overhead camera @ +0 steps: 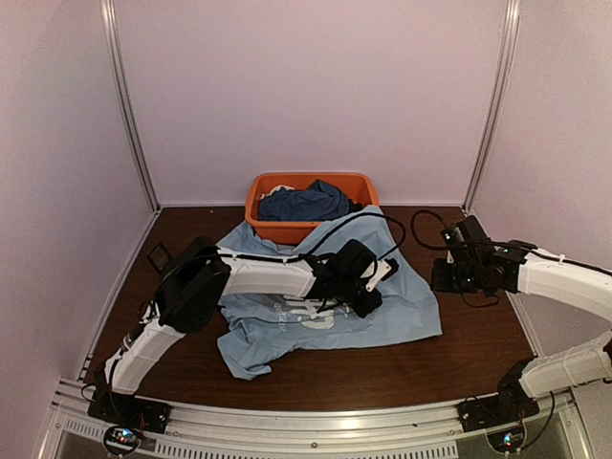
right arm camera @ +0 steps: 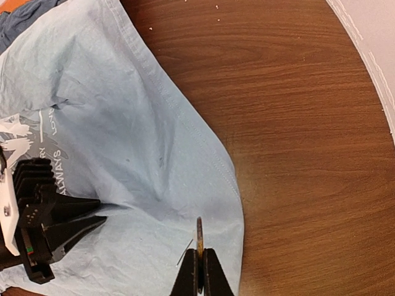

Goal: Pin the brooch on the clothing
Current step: Pick up the flattened clothing from the center of the board.

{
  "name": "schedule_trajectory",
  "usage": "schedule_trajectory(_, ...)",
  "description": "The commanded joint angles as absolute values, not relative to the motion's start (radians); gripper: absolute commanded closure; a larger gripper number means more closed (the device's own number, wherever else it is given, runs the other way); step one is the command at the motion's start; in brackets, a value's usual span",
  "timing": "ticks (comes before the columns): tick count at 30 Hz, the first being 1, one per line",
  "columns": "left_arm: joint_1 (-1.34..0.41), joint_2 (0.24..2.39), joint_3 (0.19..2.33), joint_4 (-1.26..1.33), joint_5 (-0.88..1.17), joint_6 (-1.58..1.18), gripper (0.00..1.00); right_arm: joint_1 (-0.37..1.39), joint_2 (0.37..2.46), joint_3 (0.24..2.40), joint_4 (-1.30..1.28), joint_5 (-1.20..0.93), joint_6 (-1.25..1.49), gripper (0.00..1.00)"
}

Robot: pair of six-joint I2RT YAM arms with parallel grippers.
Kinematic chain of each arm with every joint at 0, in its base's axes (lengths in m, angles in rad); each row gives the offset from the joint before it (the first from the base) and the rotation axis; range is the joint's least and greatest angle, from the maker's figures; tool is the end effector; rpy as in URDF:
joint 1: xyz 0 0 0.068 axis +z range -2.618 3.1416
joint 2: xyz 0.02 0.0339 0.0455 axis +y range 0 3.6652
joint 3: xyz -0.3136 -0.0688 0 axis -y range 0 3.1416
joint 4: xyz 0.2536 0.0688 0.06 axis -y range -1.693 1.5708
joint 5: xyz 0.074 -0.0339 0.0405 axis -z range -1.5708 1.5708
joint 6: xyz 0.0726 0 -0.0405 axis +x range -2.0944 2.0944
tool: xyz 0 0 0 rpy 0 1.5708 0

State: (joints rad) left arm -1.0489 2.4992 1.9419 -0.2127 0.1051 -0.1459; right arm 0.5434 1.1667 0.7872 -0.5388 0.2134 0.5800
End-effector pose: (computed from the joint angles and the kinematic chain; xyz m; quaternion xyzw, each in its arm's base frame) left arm 0.3040 -0.5439 0.1164 0.4197 0.8185 -0.2589 0.2946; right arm 0.2155 0.1122 0.2484 0.0514 0.9411 0.0844 0.3234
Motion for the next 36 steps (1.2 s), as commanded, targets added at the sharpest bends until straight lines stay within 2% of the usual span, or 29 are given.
schedule_trajectory(1, -1.054, 2.524, 1.976, -0.219, 0.097, -0.139, 0.93, 0.543, 1.197, 0.794, -0.513, 0.181, 0.584, 1.00)
schedule_trajectory(2, -1.054, 2.522, 1.974, -0.216, 0.106, -0.139, 0.99, 0.543, 1.204, 0.793, -0.507, 0.177, 0.586, 1.00)
schedule_trajectory(3, -1.054, 2.519, 1.969, -0.208, 0.115, -0.141, 1.00, 0.544, 1.215, 0.793, -0.501, 0.170, 0.588, 1.00)
schedule_trajectory(16, -1.054, 2.346, 1.715, 0.016, 0.227, -0.171, 1.00, 0.554, 1.352, 0.822, -0.404, 0.087, 0.632, 1.00)
schedule_trajectory(36, -1.053, 2.279, 1.615, 0.107, 0.260, -0.183, 1.00, 0.586, 1.542, 0.875, -0.318, -0.046, 0.692, 1.00)
